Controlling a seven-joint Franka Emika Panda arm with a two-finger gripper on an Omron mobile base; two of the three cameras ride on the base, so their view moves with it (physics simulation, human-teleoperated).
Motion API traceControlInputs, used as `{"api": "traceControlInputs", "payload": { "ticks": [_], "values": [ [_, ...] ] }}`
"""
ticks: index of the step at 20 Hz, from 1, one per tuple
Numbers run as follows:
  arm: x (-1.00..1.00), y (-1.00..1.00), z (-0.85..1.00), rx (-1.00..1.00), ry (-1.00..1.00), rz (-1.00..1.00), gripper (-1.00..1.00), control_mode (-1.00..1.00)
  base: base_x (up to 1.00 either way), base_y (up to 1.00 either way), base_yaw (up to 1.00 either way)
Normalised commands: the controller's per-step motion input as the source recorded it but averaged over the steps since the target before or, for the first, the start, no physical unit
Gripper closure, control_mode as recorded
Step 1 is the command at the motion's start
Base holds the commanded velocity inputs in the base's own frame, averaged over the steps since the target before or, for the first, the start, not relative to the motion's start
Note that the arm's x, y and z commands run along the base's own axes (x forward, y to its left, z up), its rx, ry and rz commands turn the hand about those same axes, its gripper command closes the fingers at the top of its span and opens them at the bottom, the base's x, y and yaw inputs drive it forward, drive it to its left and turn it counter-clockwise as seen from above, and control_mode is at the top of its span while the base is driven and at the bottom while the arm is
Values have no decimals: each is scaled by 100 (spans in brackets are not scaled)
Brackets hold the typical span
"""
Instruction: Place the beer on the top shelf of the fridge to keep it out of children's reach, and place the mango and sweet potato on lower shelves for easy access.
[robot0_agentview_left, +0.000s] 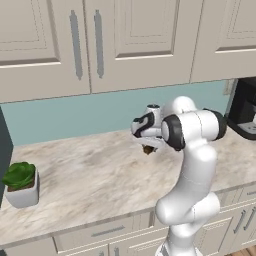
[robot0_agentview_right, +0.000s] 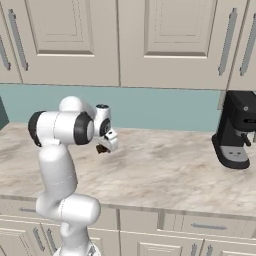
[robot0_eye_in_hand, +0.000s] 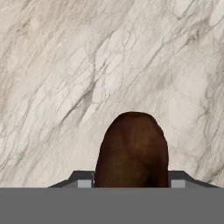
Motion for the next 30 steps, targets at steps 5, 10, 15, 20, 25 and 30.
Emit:
{"api": "traceControlInputs", "payload": {
  "ticks": [5,10,15,20,25,30],
  "values": [
    [-100,-66,-9,0,-11,0,100,-100,0,0,0],
    [-95,-61,2,0,-17,0,100,-100,0,0,0],
    [-73,-37,73,1,-10,1,100,-100,0,0,0],
    [-56,-6,100,0,-5,4,100,-100,0,0,0],
    [-48,0,100,0,-4,8,100,-100,0,0,0],
    [-46,0,100,0,-5,11,100,-100,0,0,0]
  ]
}}
